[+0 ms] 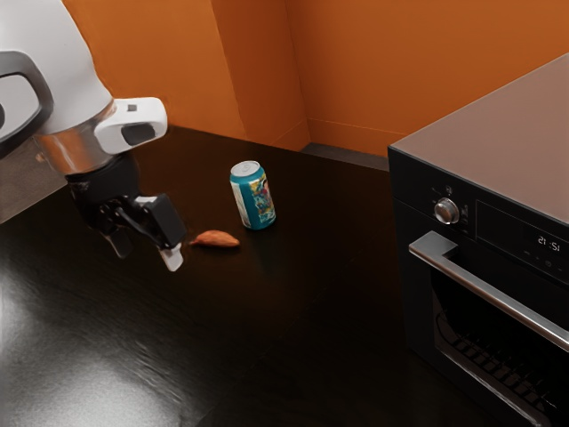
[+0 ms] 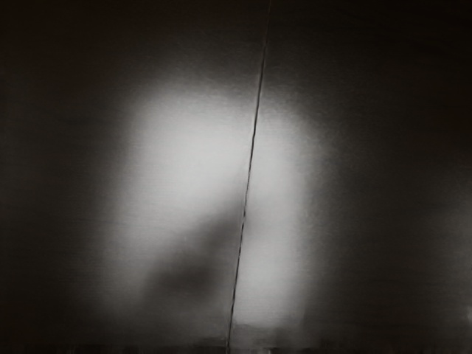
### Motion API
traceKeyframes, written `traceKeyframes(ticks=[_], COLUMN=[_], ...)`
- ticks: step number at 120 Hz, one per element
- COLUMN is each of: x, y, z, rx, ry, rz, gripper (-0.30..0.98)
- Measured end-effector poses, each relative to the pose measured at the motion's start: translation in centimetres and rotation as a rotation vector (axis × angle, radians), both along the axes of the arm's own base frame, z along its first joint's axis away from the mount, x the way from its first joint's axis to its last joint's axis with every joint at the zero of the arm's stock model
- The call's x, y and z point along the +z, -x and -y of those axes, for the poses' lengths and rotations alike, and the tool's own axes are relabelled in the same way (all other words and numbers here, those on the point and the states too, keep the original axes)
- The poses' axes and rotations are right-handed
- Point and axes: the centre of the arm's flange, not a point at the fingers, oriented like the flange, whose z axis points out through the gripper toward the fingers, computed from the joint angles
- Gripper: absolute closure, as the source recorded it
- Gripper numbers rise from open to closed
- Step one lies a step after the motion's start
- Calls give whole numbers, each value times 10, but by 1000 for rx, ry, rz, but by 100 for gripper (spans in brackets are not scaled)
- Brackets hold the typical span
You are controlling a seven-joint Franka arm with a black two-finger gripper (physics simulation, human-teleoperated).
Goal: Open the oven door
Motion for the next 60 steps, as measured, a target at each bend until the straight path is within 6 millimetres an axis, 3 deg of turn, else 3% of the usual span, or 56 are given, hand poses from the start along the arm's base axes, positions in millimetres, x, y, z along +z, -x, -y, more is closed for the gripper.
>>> traceKeyframes(ticks=[13, 20, 28, 44, 60], x=[3, -11, -23, -21, -12], y=[19, 24, 40, 10, -22], z=[-5, 10, 40, 95, 113], rx=[95, 102, 98, 157, 245], ry=[22, 40, 45, 210, 351], rz=[27, 95, 233, 431, 526], gripper=[0, 0, 0, 0, 0])
